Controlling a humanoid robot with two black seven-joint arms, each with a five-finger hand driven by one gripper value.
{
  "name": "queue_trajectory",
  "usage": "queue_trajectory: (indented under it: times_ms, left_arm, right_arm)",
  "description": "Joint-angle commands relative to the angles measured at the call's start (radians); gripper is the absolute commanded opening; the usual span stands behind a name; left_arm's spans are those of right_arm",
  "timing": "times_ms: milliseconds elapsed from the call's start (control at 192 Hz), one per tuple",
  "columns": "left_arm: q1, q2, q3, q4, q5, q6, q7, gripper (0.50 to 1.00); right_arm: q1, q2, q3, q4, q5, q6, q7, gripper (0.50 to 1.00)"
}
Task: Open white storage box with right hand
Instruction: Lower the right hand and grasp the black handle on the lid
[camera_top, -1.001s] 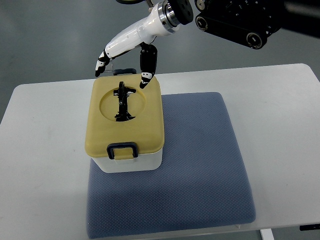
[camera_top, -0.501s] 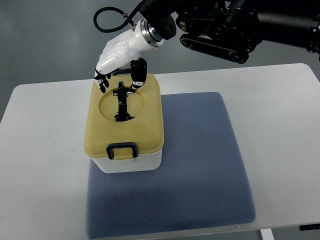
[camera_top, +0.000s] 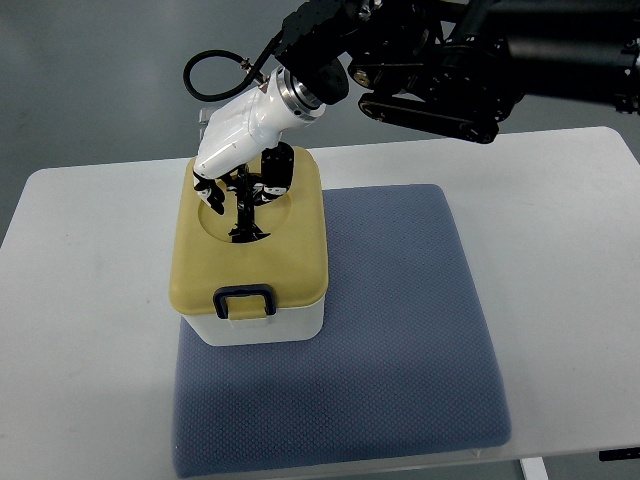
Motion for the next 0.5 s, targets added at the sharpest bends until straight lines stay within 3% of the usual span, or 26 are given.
queue_trajectory:
  times_ms: [0,209,375,495]
  left_arm:
    - [0.000,0.000,0.000,0.000,0.000,0.001,0.000,1.000]
    - [0.000,0.000,0.000,0.000,0.000,-0.001,0.000,1.000]
    - [0.000,0.000,0.000,0.000,0.001,0.001,0.000,1.000]
    - [0.000,0.000,0.000,0.000,0.001,0.001,0.000,1.000]
  right_arm:
    - [-0.003,0.000,-0.003,0.003,0.000,-0.004,0.000,0.625]
    - [-0.007,0.000,-0.003,0.003,-0.005,-0.006,0.000,0.576]
    - [-0.007,0.000,-0.005,0.003,-0.005,-0.006,0.000,0.502]
    - [-0.013,0.000,-0.005,0.005,-0.006,-0.007,0.000,0.500]
